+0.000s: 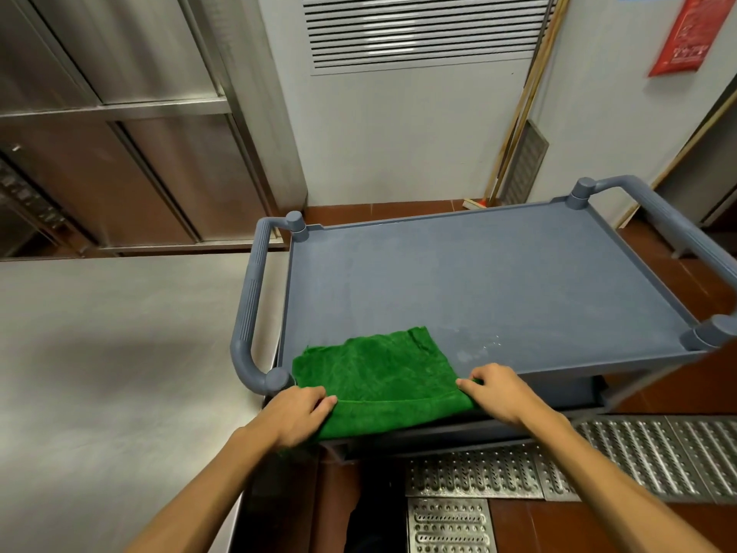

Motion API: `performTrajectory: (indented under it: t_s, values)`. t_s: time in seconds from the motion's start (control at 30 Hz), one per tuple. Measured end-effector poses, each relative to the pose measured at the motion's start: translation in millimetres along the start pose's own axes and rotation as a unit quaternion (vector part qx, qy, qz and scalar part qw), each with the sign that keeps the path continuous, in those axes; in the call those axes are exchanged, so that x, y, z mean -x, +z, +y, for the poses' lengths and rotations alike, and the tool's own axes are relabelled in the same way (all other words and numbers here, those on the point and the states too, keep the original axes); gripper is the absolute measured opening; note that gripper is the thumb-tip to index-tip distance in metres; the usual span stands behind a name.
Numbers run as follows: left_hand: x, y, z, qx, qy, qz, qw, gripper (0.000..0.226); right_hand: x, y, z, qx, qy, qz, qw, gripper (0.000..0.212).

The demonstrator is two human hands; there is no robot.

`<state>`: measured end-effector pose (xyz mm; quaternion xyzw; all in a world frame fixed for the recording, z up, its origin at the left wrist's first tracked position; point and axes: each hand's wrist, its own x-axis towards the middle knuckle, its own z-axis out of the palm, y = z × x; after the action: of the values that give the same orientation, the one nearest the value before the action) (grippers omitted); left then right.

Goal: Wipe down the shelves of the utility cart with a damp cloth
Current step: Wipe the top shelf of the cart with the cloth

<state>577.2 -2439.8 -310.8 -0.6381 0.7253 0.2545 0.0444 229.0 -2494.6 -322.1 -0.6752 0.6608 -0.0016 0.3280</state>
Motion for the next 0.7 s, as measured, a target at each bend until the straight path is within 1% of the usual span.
performTrajectory:
  t_s: [0.1, 0.17, 0.3, 0.47, 0.57, 0.7]
  values:
    - [-1.9, -13.5, -2.4, 0.016, 0.009, -0.006, 1.0, 0.045, -2.1, -13.1, -4.8, -0.013, -0.019, 0.001, 1.0, 0.049]
    - [-5.0, -28.5, -4.8, 0.029, 0.018, 0.005, 0.999, 0.044, -3.3, -26.2, -13.7, -0.03, -0.04, 0.013, 0.999, 0.051]
    - [-11.6, -70.7, -7.7, 0.05, 0.025, 0.075, 0.996, 0.042, -5.4, -61.9, -41.9, -0.057, -0.084, 0.071, 0.992, 0.05]
    - [-33.0, -130.2, -7.8, 0.075, 0.045, 0.171, 0.981, 0.046, -21.2, -111.4, -78.2, -0.12, -0.121, 0.148, 0.974, 0.048]
    - [-53.2, -164.0, -11.3, 0.091, 0.045, 0.223, 0.97, 0.038, -38.6, -140.7, -97.9, -0.143, -0.13, 0.186, 0.963, 0.046]
    - [-84.4, -204.5, -14.9, 0.079, 0.061, 0.286, 0.953, 0.028, -64.7, -174.4, -122.7, -0.16, -0.151, 0.225, 0.949, 0.038]
